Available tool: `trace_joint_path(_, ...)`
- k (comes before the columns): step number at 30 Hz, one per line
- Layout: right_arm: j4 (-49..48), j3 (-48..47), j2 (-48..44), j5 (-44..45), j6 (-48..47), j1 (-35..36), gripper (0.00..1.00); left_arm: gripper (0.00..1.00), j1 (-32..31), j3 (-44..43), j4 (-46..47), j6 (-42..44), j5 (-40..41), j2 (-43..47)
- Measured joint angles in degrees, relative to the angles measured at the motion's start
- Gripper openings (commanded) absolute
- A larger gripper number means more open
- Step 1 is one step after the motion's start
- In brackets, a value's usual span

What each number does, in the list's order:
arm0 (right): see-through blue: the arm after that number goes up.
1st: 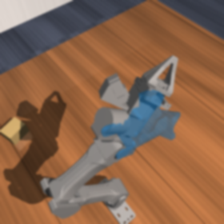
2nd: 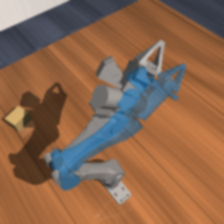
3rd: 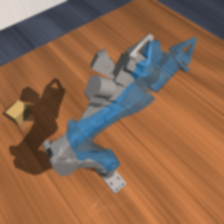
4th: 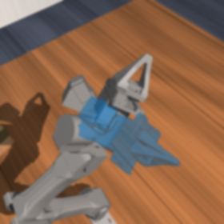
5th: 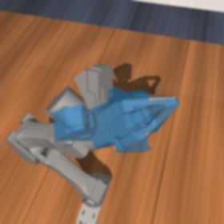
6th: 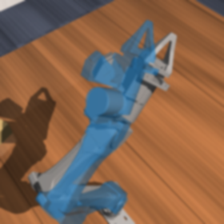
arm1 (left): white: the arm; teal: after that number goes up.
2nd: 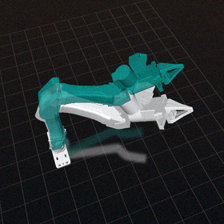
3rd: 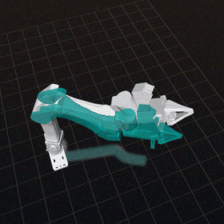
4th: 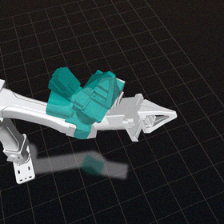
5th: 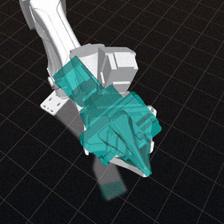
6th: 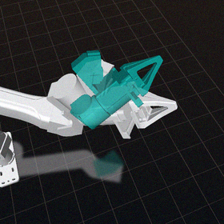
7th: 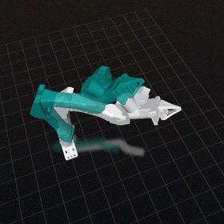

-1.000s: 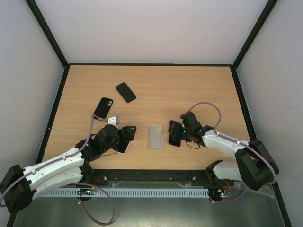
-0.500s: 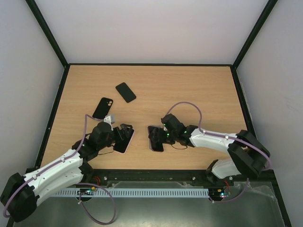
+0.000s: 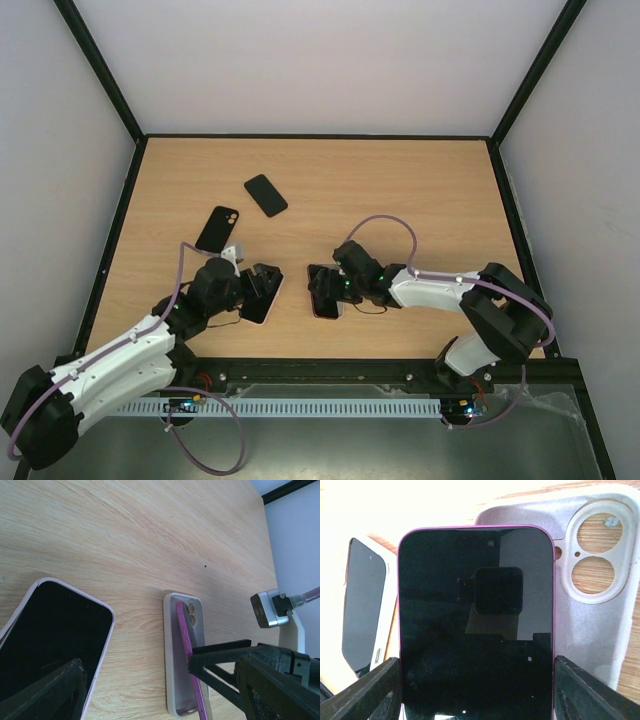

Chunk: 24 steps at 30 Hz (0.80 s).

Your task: Put the phone into the phone case

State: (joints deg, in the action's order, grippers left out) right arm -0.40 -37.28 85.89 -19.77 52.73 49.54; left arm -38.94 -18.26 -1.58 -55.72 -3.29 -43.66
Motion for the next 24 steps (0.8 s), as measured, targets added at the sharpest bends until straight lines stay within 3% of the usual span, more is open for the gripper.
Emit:
trace_joint_path(7, -2.0, 0.8, 0.1, 2.3, 0.8, 0.0, 0.69, 0.78, 0.0, 0.0, 0.0, 0.1, -0.9, -1.6)
trace_joint_path(20, -3.3, 3.0, -2.9, 3.5, 3.8, 0.0, 0.87, 0.74, 0.0, 0.0, 1.2, 0.2, -2.7, -4.4)
trace_joint_path(24, -3.3, 3.4, -5.3, 3.4, 4.6, 0.0, 0.86, 0.70, 0.0, 0.0, 1.9, 0.5, -3.6, -5.2)
